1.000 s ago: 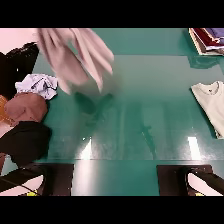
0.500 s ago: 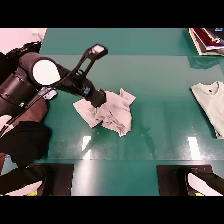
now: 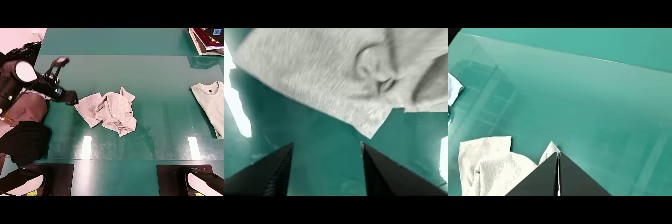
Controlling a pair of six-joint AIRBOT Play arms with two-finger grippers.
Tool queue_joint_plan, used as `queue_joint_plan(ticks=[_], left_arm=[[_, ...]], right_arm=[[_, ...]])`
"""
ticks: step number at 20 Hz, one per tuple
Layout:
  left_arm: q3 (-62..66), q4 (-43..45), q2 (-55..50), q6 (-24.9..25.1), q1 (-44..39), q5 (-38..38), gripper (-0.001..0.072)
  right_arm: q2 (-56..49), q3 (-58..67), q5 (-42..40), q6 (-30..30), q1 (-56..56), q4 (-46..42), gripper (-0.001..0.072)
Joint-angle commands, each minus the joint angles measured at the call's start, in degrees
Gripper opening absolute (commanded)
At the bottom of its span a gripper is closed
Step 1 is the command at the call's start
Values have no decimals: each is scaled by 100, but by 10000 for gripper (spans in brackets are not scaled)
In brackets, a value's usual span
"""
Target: Fold the shirts.
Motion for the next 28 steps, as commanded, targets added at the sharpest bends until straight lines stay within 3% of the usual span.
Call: queue_joint_plan(ticks=[1,6,11,13,14,16,20,23,24,25,26,28], left_arm=[[-1412,-1158,4,247,597,699,487],[-2583,-2575,-103,595,595,1967,488],[-2632,-4026,-737,1276,505,2345,487],[-2627,-4343,-850,1322,461,2557,485],[-2625,-4435,-839,1325,466,2671,456],[-2527,-4439,-833,1467,476,2763,29],[-1565,-3893,-824,1510,831,2203,23],[-374,-3377,-820,1510,1386,1394,23],[-22,-3281,-822,1510,1541,1176,23],[310,-3215,-822,1510,1681,981,23],[549,-3215,-820,1510,1777,846,23],[850,-3213,-822,1513,1847,721,23]], right_arm=[[2,-175,-33,2,4,2,15],[2,-522,-199,4,7,24,14],[4,-577,-236,4,7,46,14],[4,-577,-240,4,4,42,14],[4,-577,-238,4,4,37,14],[0,-579,-245,2,4,4,14],[-157,-579,-149,2,4,-24,15],[-719,-579,439,2,4,-195,17],[-1019,-579,678,2,4,-227,58],[-1342,-579,850,2,7,-262,279],[-1676,-579,938,2,7,-264,439],[-2409,-579,955,2,63,-258,449]])
